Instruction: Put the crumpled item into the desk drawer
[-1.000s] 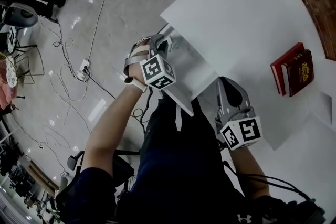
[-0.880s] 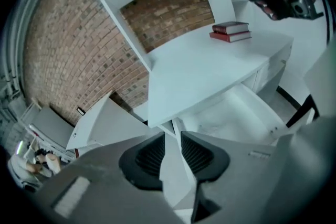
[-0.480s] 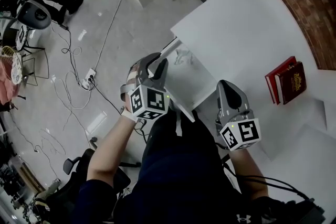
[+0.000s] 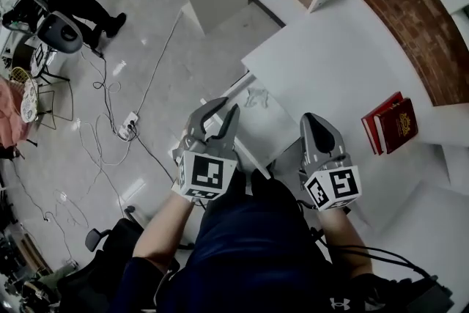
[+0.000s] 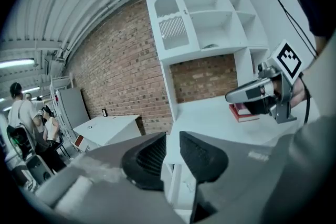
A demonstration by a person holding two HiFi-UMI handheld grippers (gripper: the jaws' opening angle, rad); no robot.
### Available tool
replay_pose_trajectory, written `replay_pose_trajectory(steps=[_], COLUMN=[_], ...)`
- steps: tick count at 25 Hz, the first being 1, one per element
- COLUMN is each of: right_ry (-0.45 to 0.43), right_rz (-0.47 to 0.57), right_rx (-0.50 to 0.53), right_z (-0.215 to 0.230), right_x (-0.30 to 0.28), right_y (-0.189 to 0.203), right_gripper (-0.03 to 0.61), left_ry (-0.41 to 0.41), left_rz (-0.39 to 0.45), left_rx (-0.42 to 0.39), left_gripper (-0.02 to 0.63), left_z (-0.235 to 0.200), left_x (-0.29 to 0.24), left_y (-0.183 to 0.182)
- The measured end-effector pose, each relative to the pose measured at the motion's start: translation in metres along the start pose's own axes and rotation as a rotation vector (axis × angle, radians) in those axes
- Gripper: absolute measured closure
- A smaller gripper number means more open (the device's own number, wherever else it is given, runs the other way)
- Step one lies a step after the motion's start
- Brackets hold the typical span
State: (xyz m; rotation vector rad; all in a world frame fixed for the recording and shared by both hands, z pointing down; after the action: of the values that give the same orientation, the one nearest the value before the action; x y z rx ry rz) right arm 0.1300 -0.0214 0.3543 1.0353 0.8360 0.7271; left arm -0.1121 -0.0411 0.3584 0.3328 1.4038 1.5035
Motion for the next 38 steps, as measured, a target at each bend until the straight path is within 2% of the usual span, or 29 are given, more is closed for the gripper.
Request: replay_pose_trajectory(steps=[7, 12, 25, 30, 35, 38], right_ry=[0.007, 0.005, -0.008, -0.021, -0.024, -0.026], right_rz=[0.053, 0.074, 0.137, 0.143, 0.132, 0.130], right_rx=[0.027, 0.039, 0.094, 0.115, 0.122, 0.124], right_z=[-0.005, -0.010, -0.029, -0.034, -0.034, -0.033], right_x=[0.008, 0.013, 0.018, 0.016, 0.015, 0.013], right_y=[-0.019, -0.026, -0.048, -0.052, -0.049, -0.049], right_gripper=[0.575, 0.575, 0.577, 0.577, 0.577, 0.577], left_ry=[0.031, 0.015, 0.031, 0.046, 0.044, 0.046], left_rz=[0.105, 0.158, 0.214, 0.220, 0.211, 0.211], left_rx=[0.115, 0.219, 0.221, 0.173, 0.213, 0.192], left_gripper=[0.574, 0.604, 0.612, 0.612, 0.612, 0.612], left_z=[0.002, 0.006, 0.002, -0.003, -0.003, -0.005], left_x=[0.030, 0.047, 0.054, 0.048, 0.045, 0.042], left_y=[-0.028, -0.043, -0.055, -0.052, -0.050, -0.049])
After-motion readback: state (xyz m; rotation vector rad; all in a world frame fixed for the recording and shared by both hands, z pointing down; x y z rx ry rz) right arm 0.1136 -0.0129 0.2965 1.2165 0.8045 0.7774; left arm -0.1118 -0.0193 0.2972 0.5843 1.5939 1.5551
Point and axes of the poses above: the fingertips, and each gripper's own axes: x backward along the fingers, z to its right, y out of its underside, the point moved 9 cm from there along x, backward along the fingers, and after that the axes turned 5 degrees about -x, right-handed, at the moved point
